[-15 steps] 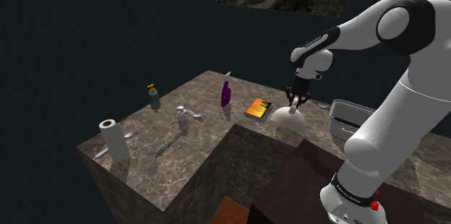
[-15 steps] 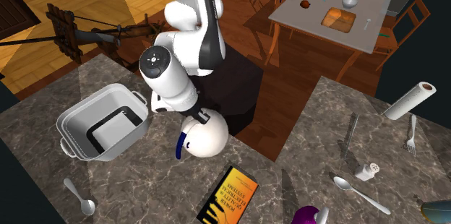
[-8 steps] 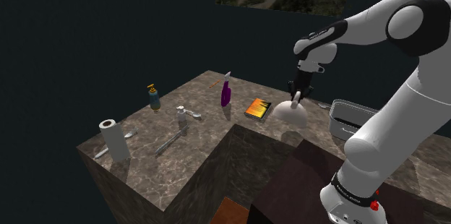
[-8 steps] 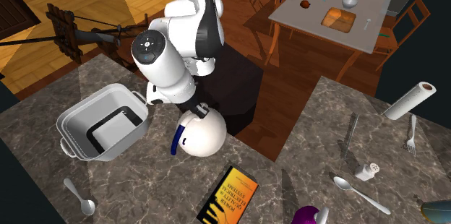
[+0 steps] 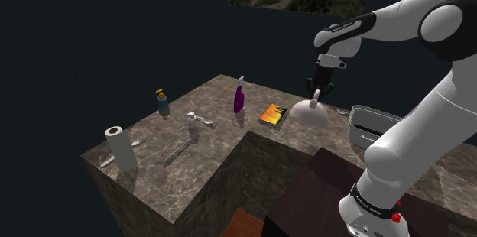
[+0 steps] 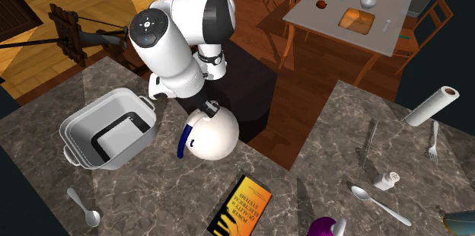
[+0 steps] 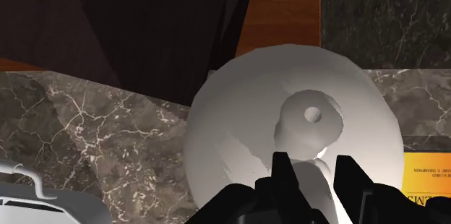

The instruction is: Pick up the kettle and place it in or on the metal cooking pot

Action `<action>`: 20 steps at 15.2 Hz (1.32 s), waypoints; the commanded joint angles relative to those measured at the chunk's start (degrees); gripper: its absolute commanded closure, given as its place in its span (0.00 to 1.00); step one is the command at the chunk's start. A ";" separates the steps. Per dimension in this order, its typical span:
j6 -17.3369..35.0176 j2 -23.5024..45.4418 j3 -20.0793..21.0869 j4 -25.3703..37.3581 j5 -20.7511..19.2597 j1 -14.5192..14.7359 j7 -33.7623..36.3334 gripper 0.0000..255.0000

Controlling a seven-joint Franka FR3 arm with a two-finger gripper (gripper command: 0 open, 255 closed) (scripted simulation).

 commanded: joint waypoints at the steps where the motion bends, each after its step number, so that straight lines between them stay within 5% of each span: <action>1: -1.51 -0.68 0.05 0.95 -0.25 -0.05 0.30 1.00; 14: -10.96 -3.50 0.52 7.84 -1.17 -0.06 2.15 1.00; 20: -13.94 -6.33 -4.12 7.46 -4.73 -3.85 -4.68 1.00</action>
